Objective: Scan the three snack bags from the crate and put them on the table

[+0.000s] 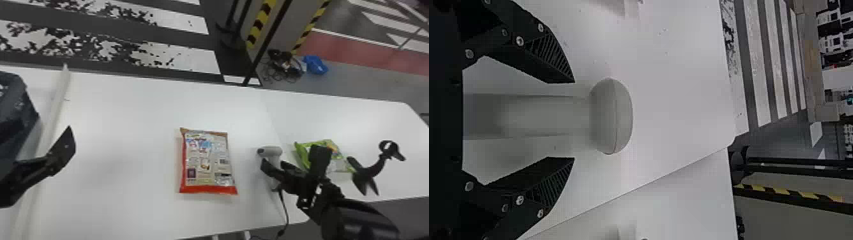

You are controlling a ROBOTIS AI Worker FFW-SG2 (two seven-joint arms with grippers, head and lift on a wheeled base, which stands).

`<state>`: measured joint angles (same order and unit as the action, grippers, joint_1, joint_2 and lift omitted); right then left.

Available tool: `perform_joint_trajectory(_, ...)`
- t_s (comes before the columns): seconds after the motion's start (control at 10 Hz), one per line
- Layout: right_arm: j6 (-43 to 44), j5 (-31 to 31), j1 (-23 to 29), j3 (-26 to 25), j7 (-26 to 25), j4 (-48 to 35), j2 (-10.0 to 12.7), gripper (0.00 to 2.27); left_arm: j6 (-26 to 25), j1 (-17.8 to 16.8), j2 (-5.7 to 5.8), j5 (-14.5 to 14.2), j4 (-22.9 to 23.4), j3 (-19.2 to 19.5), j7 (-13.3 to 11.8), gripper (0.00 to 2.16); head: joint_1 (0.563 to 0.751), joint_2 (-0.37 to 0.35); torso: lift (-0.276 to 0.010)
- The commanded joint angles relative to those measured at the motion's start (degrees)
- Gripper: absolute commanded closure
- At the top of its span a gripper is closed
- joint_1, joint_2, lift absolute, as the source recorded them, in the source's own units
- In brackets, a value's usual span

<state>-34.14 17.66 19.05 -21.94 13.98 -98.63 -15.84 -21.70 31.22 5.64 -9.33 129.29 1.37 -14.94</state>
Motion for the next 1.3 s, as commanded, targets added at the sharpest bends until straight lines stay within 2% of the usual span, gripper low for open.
perform_joint_trajectory(0.0, 0.1, 2.2, 3.6, -1.2, 0.7, -8.2, 0.5, 0.06, -0.2, 0.0, -0.02, 0.1, 0.0, 0.0, 0.0, 0.06, 0.695, -0.350, -0.094)
perform_joint_trajectory(0.1, -3.1, 2.9, 4.8, -2.0, 3.8, -13.0, 0.8, 0.06, -0.4, 0.0, -0.02, 0.2, 0.0, 0.0, 0.0, 0.06, 0.695, -0.350, -0.094)
perform_joint_trajectory(0.2, -10.5, 3.1, 4.2, -2.9, 9.5, -15.9, 1.0, 0.07, -0.4, 0.1, 0.07, 0.2, 0.0, 0.0, 0.0, 0.06, 0.695, -0.336, -0.094)
perform_joint_trajectory(0.3, -23.3, 2.7, 0.8, -3.6, 18.1, -17.0, 0.7, 0.08, -0.4, 0.2, 0.07, 0.2, 0.1, 0.0, -0.1, 0.06, 0.695, -0.297, -0.094)
perform_joint_trajectory(0.4, -30.7, 1.9, -1.6, -3.3, 22.7, -16.9, 0.3, 0.09, -0.4, 0.2, 0.16, 0.1, 0.2, 0.0, -0.2, 0.06, 0.695, -0.254, -0.094)
perform_joint_trajectory(0.6, -33.9, -0.2, -3.6, 1.2, 24.9, -14.0, -3.1, 0.11, -0.4, 0.2, 0.42, -0.2, 0.0, -0.1, -0.6, 0.06, 0.695, -0.221, -0.094)
perform_joint_trajectory(0.9, -35.8, -3.7, -9.5, 4.7, 31.4, -4.0, -3.1, 0.13, -0.4, -0.2, 1.48, -0.5, -0.2, -0.2, -0.5, 0.06, 0.695, -0.199, -0.094)
perform_joint_trajectory(1.2, -34.9, -6.8, -12.2, 8.8, 33.0, 0.4, -3.1, 0.13, -0.6, -0.4, 1.83, -0.7, -0.3, -0.2, -0.5, 0.06, 0.695, -0.180, -0.094)
